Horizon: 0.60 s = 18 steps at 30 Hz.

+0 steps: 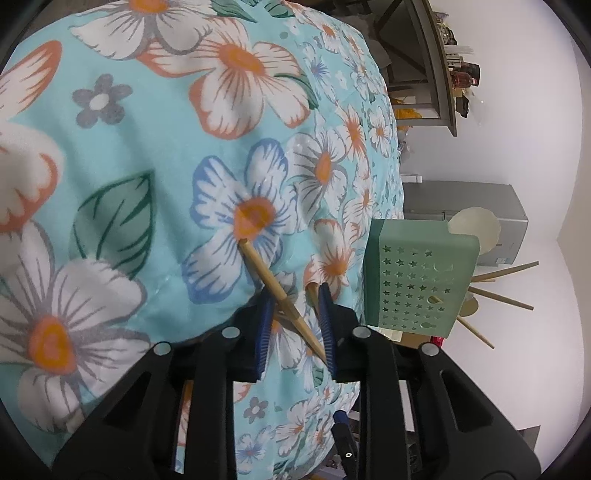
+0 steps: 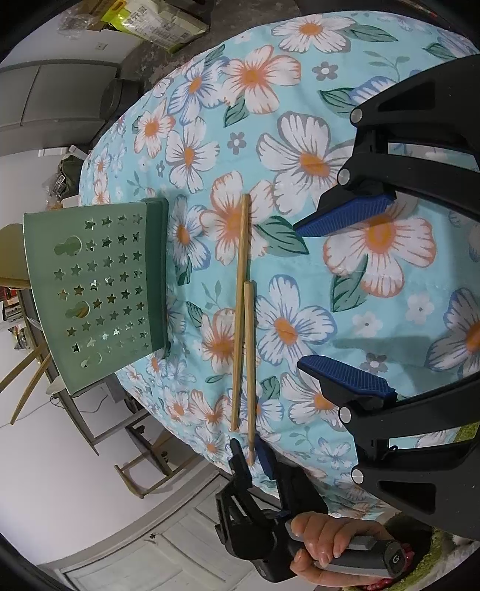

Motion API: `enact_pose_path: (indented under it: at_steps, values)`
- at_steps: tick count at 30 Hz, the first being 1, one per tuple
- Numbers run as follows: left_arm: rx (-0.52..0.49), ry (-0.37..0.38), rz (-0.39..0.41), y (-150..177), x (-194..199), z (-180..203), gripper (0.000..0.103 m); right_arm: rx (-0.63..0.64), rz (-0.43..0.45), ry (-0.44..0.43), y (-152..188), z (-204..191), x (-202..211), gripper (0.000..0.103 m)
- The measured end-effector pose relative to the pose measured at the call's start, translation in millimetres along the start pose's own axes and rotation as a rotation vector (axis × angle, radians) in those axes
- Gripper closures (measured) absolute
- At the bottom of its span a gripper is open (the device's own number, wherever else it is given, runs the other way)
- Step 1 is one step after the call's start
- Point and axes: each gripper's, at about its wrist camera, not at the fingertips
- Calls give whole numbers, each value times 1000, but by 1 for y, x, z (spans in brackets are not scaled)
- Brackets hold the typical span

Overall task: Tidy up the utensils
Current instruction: 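Close the left gripper on one chopstick and lift it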

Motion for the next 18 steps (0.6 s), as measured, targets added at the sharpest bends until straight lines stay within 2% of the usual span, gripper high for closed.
enact_pose_path:
  at_steps: [10, 18]
  values:
    - [-43, 11, -17, -1, 3, -3, 93, 5, 4, 25, -2, -4, 1, 38]
    - [-80, 37, -25, 1, 3, 5, 94, 5, 1, 25, 0, -5, 1, 38]
Point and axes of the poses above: each gripper's, at about its wrist camera, not at the fingertips, and x roughly against the way its jaws point, z to its right, y to its underside, and after that the axes turned 10 degrees about y, right-handed
